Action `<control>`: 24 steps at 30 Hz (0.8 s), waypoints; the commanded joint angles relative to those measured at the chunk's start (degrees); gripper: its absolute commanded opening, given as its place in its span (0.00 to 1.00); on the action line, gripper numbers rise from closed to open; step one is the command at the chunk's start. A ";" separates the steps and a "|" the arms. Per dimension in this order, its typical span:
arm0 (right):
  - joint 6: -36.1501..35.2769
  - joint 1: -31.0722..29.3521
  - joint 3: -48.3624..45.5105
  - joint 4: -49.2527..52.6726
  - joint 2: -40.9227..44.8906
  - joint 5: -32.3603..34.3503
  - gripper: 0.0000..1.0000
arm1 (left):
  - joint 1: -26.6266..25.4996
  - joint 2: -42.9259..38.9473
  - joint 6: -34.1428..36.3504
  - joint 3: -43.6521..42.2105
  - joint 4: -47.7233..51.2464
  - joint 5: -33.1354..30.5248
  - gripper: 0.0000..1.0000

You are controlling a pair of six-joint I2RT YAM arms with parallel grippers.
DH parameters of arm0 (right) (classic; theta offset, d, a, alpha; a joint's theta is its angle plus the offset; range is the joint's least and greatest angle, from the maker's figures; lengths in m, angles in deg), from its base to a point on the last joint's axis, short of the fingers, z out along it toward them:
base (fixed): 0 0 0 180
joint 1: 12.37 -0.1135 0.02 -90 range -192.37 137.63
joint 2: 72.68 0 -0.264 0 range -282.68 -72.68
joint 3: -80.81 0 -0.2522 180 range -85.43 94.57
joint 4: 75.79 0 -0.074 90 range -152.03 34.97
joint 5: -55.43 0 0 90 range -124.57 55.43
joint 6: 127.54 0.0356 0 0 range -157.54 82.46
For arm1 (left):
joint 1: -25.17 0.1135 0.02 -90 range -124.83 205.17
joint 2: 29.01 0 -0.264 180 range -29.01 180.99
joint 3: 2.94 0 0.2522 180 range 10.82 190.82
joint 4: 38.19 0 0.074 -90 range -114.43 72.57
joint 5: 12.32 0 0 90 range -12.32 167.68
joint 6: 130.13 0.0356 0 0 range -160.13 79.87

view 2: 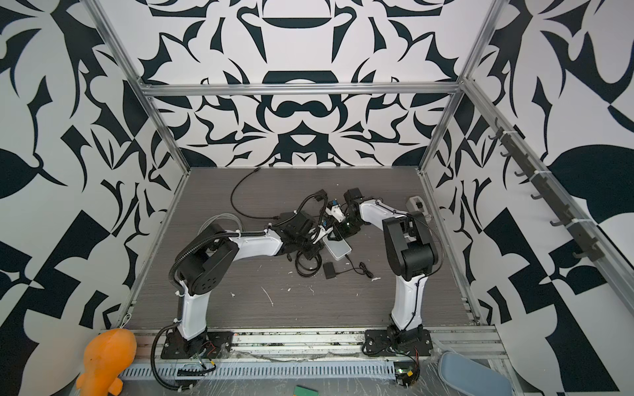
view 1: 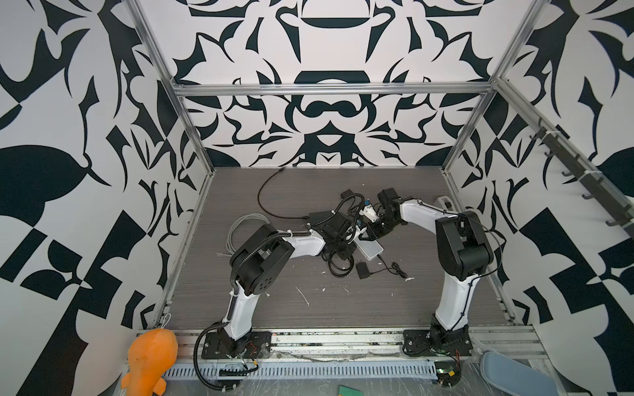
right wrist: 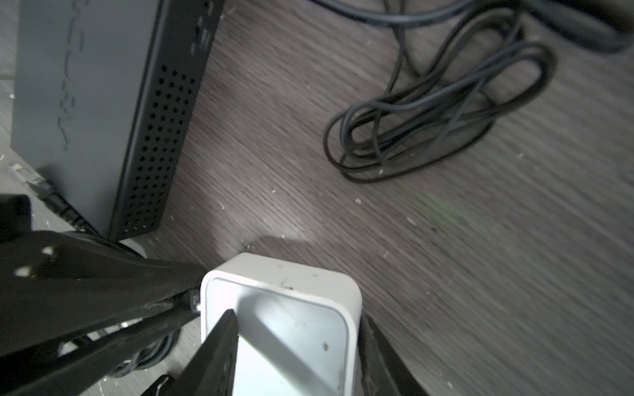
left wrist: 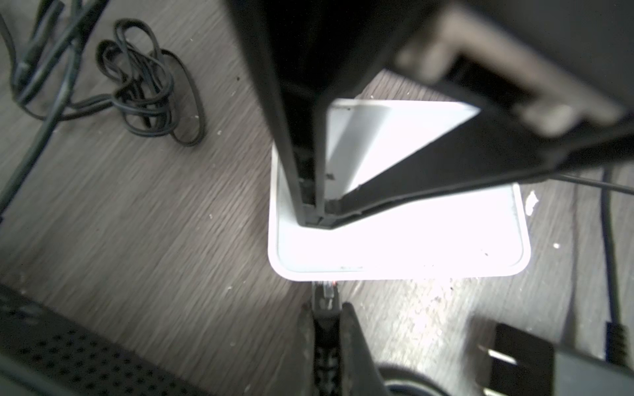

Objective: Insert the plug into the switch port

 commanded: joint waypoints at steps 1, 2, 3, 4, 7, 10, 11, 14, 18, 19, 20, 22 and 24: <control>-5.42 -15.74 -3.99 16.91 -3.23 -28.53 0.50 | -3.06 7.42 -0.71 4.25 -12.18 3.95 0.00; -4.84 -15.70 -4.30 16.46 -2.81 -28.17 0.51 | -3.06 7.42 -0.64 4.76 -11.51 3.64 0.00; -2.72 -15.66 -4.68 14.86 -2.26 -25.75 0.53 | -3.06 7.49 -0.80 5.41 -10.28 3.34 0.00; -1.44 -15.21 -4.72 14.04 -1.89 -24.32 0.54 | -3.06 7.44 -0.83 5.99 -8.65 2.86 0.00; 4.30 -10.64 -3.35 13.53 -1.96 -19.06 0.55 | -3.06 6.16 -2.45 5.41 -5.35 0.92 0.00; 11.25 -3.36 -2.72 11.85 -1.28 -14.31 0.55 | -3.06 4.43 -4.08 3.52 -2.36 0.23 0.01; 12.95 -0.98 -2.79 11.07 -0.50 -13.99 0.55 | -2.99 3.94 -4.85 3.35 -1.15 0.34 0.03; 17.50 3.73 -3.60 7.72 2.82 -11.60 0.59 | -2.98 3.55 -6.49 4.61 3.15 1.39 0.12; 19.44 7.91 -2.95 7.99 5.52 -6.10 0.65 | -2.99 4.37 -8.50 9.80 8.49 5.21 0.28; 19.74 8.62 -2.96 8.12 6.06 -4.76 0.66 | -3.05 4.58 -8.94 11.35 9.49 5.57 0.32; 20.18 9.19 -3.27 7.93 6.98 -2.97 0.67 | -3.06 4.98 -9.67 13.05 10.81 5.29 0.37; 21.20 10.09 -4.35 7.06 8.83 -0.95 0.69 | -2.81 5.31 -10.57 15.40 12.68 4.56 0.41; 22.35 10.38 -5.58 5.96 11.35 1.30 0.71 | -2.15 4.59 -11.98 16.09 12.86 1.92 0.44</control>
